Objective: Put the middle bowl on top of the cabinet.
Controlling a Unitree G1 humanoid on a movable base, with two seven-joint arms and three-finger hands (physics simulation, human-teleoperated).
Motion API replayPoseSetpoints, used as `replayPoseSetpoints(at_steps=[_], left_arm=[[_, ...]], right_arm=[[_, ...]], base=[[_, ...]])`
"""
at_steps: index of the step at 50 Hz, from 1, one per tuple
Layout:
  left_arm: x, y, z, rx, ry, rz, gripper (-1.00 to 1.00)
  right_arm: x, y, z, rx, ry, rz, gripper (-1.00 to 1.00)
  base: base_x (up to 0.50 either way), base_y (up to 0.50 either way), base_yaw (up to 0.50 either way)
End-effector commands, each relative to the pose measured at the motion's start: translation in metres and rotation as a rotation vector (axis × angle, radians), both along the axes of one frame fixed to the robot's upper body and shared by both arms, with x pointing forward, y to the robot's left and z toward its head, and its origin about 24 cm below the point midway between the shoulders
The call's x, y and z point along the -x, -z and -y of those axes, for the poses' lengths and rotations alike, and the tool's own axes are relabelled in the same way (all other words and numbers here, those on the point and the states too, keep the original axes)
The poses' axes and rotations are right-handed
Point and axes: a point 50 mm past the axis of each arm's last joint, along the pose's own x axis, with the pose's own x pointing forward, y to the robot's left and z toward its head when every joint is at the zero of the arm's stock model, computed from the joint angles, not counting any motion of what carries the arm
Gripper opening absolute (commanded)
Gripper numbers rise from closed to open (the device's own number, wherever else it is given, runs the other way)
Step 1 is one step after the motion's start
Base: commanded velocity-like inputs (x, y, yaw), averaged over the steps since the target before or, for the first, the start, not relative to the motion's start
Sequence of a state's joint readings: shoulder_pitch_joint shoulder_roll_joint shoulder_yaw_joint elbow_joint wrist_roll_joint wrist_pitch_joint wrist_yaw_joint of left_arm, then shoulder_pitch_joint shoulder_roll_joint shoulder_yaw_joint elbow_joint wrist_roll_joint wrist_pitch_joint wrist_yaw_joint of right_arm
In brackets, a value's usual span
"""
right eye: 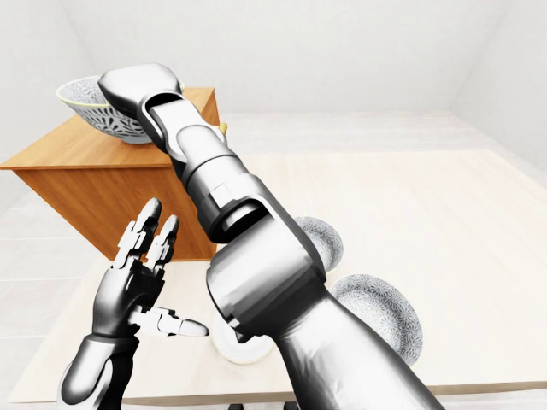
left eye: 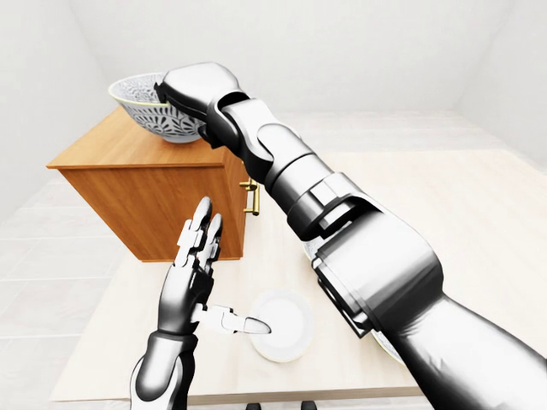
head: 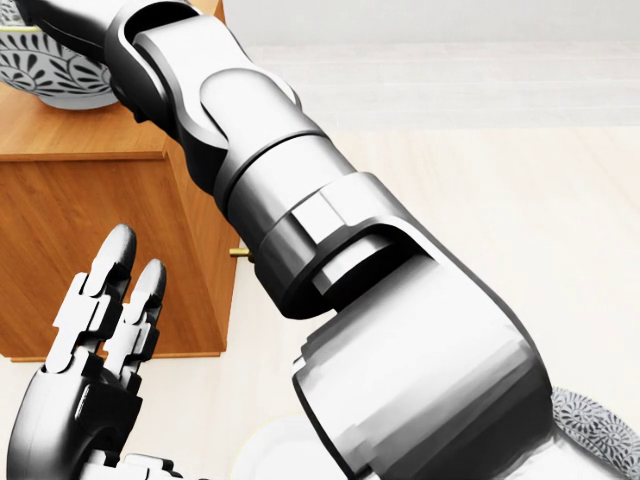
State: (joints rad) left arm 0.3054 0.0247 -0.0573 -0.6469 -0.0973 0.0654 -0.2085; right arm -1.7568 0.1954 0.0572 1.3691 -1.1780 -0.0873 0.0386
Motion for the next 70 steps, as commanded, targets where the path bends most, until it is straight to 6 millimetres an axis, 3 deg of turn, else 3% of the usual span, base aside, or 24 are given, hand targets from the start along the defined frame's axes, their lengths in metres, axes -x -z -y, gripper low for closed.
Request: replayPoseSetpoints(at_steps=[1, 5, 6, 7, 12, 15, 17, 20, 48, 70], left_arm=[[0.0, 0.0, 0.0, 0.0, 0.001, 0.0, 1.0], [-0.001, 0.0, 0.0, 0.0, 0.001, -0.002, 1.0], [-0.001, 0.001, 0.0, 0.0, 0.001, -0.001, 1.0], [-0.001, 0.001, 0.0, 0.0, 0.001, -0.001, 1.0], [-0.001, 0.0, 0.0, 0.0, 0.001, -0.001, 1.0], [-0.001, 0.001, 0.0, 0.0, 0.001, -0.002, 1.0], [0.0, 0.0, 0.0, 0.0, 0.002, -0.002, 1.0], [0.0, 0.0, 0.0, 0.0, 0.003, -0.002, 1.0], [-0.002, 0.002, 0.001, -0.006, 0.001, -0.008, 1.0], [-0.001, 0.003, 0.002, -0.019, 0.003, -0.013, 1.0]], right_arm=[[0.001, -0.003, 0.0, -0.067, -0.014, -0.013, 0.0], [0.001, -0.004, 0.0, -0.068, -0.014, -0.012, 0.07], [0.001, -0.003, 0.0, -0.071, -0.015, -0.016, 0.27], [0.001, -0.003, 0.0, -0.07, -0.015, -0.015, 0.27], [0.001, -0.005, 0.0, -0.074, -0.016, -0.012, 0.65], [0.001, -0.005, 0.0, -0.075, -0.015, -0.012, 0.76], [0.001, -0.006, 0.001, -0.076, -0.014, -0.008, 0.94], [0.001, -0.007, 0.001, -0.077, -0.015, -0.004, 0.99], [0.018, -0.095, 0.022, -0.115, 0.017, 0.244, 1.0], [0.021, -0.113, 0.034, -0.108, 0.026, 0.249, 1.0]], base=[[0.0, 0.0, 0.0], [0.0, 0.0, 0.0], [0.0, 0.0, 0.0], [0.0, 0.0, 0.0], [0.0, 0.0, 0.0], [0.0, 0.0, 0.0], [0.0, 0.0, 0.0], [0.0, 0.0, 0.0], [0.0, 0.0, 0.0], [0.0, 0.0, 0.0]])
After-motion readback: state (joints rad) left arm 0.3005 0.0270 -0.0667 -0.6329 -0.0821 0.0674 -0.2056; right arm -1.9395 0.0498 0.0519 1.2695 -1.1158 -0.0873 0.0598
